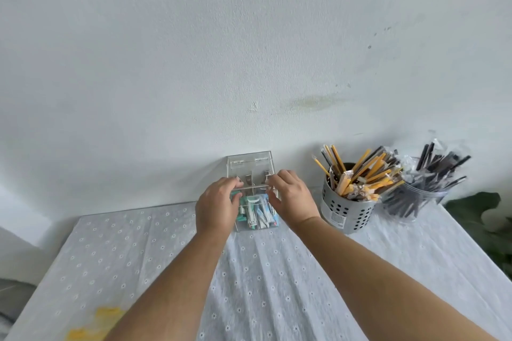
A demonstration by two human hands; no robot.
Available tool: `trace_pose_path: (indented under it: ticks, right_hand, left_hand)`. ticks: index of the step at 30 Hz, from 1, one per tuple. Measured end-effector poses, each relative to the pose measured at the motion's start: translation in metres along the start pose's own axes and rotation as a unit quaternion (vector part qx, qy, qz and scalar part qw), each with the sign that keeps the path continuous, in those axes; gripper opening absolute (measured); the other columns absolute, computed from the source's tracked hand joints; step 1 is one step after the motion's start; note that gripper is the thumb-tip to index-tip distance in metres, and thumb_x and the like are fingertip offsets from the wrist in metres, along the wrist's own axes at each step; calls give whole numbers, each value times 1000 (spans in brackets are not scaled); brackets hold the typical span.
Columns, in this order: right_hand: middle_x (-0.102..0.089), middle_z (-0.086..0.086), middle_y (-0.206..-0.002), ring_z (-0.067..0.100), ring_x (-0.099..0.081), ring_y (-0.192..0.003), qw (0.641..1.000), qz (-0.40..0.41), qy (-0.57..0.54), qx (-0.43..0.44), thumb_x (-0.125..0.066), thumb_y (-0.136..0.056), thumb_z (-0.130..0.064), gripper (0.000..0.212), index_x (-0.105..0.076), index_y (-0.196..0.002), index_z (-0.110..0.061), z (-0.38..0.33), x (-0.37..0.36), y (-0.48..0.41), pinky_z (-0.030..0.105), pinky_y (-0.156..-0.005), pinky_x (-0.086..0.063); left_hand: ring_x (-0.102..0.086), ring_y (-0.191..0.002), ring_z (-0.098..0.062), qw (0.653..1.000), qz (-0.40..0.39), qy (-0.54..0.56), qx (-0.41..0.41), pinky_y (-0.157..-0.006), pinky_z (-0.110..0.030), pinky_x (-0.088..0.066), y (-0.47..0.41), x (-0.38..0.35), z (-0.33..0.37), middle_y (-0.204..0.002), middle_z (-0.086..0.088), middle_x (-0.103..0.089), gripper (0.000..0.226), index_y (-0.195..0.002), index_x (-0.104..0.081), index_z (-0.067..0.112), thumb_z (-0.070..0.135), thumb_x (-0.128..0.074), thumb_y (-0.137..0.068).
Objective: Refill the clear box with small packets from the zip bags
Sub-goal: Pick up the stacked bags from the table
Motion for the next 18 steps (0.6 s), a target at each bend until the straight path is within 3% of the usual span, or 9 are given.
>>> trace_pose_path:
  ticks: [3,6,10,14,16,18]
  right_hand:
    - [-63,9,-87,32,-60,-85,999,-22,16,-38,-67,-75,-2,16,-65,-90,-7,-10,6,0,44,-72,-53]
    - [-56,2,-117,24,-51,-111,992,-76,46,-87,-60,-85,-21,32,-56,-116,-16,-26,14,12,38,-94,-42]
    - [-52,0,-125,22,-47,-117,982,-81,-3,-169,-54,-87,-24,31,-56,-117,-21,-74,11,70,35,-97,-36]
    - [-52,1,-127,23,-48,-120,934,-286,-13,-213,-49,-90,-35,32,-58,-117,-22,-144,-30,136,38,-102,-34]
    - [-50,5,-129,26,-49,-121,891,-395,-3,-223,-48,-91,-42,40,-53,-124,-20,-176,-54,161,40,-104,-33]
    - [-47,9,-130,29,-47,-122,865,-444,17,-234,-47,-90,-49,51,-48,-130,-16,-200,-74,179,42,-104,-33]
  left_hand:
    - [-63,-107,-17,997,-54,39,26,-87,-30,-49,1,9,3,-118,5,-67,29,-108,-66,21,16,-71,-80]
    - [-53,-119,-15,987,-129,96,31,-97,-27,-40,19,29,-2,-130,5,-58,46,-122,-57,22,21,-72,-79]
    - [-50,-118,-16,986,-109,97,76,-95,-25,-36,86,66,-55,-126,1,-53,45,-121,-54,21,19,-70,-79]
    - [-50,-119,-26,969,-120,-4,218,-97,-40,-41,171,97,-139,-128,-7,-53,46,-119,-56,18,18,-71,-76]
    - [-45,-124,-30,945,-163,-57,277,-99,-43,-41,208,110,-176,-137,-9,-45,59,-129,-47,18,25,-71,-76]
    - [-37,-131,-31,925,-202,-99,307,-103,-45,-38,235,118,-202,-146,-10,-33,77,-139,-34,19,38,-71,-74]
Point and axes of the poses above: each hand's wrist, its own y-axis away from the middle knuckle, its own x-axis out of the back of the hand, z = x × y, the point moved 2 cm from there along -y, towards the middle knuckle
